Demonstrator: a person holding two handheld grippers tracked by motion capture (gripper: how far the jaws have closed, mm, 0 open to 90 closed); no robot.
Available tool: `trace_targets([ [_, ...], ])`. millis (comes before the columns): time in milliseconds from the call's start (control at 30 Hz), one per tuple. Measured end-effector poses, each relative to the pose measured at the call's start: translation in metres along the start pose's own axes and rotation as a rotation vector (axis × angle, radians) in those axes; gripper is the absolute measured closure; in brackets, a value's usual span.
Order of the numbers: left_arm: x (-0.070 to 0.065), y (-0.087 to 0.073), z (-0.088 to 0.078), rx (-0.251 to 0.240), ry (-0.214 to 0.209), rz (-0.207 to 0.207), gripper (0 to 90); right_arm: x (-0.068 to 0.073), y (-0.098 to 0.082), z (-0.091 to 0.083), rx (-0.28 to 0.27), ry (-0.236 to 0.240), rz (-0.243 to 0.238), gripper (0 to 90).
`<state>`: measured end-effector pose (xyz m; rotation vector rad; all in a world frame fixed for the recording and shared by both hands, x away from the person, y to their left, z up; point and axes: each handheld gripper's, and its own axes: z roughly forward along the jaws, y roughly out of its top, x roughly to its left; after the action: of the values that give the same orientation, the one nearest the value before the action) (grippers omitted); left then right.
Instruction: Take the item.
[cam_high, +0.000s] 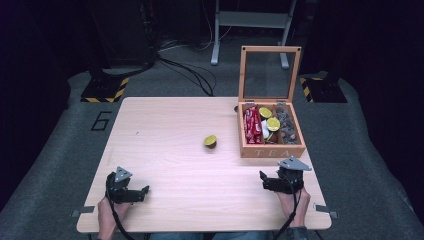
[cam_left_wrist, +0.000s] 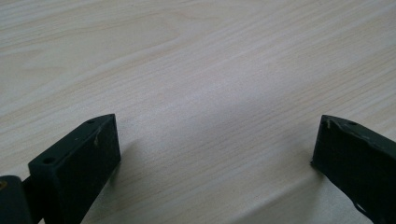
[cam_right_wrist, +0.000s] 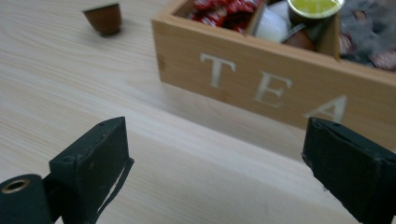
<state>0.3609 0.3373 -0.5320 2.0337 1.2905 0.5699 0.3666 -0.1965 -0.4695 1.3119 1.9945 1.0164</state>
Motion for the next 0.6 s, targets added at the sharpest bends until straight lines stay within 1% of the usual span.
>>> trace_targets([
  [33, 0.0, 0.0, 0.0, 0.0, 0.0, 0.0, 0.6, -0.009, -0.009, 0.0, 0.018, -0.018, 0.018, 5.9],
  [67, 0.0, 0.0, 0.0, 0.0, 0.0, 0.0, 0.6, -0.009, -0.009, 0.0, 0.018, -0.018, 0.018, 5.9],
  [100, 0.0, 0.0, 0.0, 0.0, 0.0, 0.0, 0.6, -0.017, -0.019, 0.0, 0.034, -0.04, 0.041, 5.7],
  [133, 0.0, 0.0, 0.0, 0.0, 0.0, 0.0, 0.6, -0.017, -0.019, 0.0, 0.034, -0.04, 0.041, 5.7],
  [200, 0.0, 0.0, 0.0, 0.0, 0.0, 0.0, 0.6, -0.028, -0.031, 0.001, 0.052, -0.07, 0.069, 5.4],
  [233, 0.0, 0.0, 0.0, 0.0, 0.0, 0.0, 0.6, -0.031, -0.035, 0.002, 0.061, -0.08, 0.073, 5.3],
  [267, 0.0, 0.0, 0.0, 0.0, 0.0, 0.001, 0.6, -0.036, -0.041, 0.003, 0.071, -0.099, 0.089, 5.2],
  [333, 0.0, 0.0, 0.0, 0.0, 0.0, 0.001, 0.6, -0.046, -0.051, 0.006, 0.1, -0.112, 0.126, 4.1],
  [467, 0.0, 0.0, 0.0, 0.0, 0.0, 0.0, 0.6, -0.057, -0.062, 0.013, 0.141, -0.123, 0.166, 0.8],
  [500, 0.0, 0.0, 0.0, 0.001, 0.0, 0.005, 0.5, -0.059, -0.063, 0.015, 0.141, -0.122, 0.183, 0.0],
  [533, 0.0, 0.0, 0.0, 0.001, 0.0, 0.005, 0.5, -0.059, -0.063, 0.015, 0.141, -0.122, 0.183, 0.0],
  [567, 0.0, 0.0, 0.0, 0.001, 0.0, 0.005, 0.5, -0.058, -0.062, 0.017, 0.148, -0.14, 0.177, 0.0],
  [600, 0.0, 0.0, 0.0, 0.001, 0.0, 0.005, 0.5, -0.058, -0.062, 0.017, 0.148, -0.14, 0.177, 0.0],
])
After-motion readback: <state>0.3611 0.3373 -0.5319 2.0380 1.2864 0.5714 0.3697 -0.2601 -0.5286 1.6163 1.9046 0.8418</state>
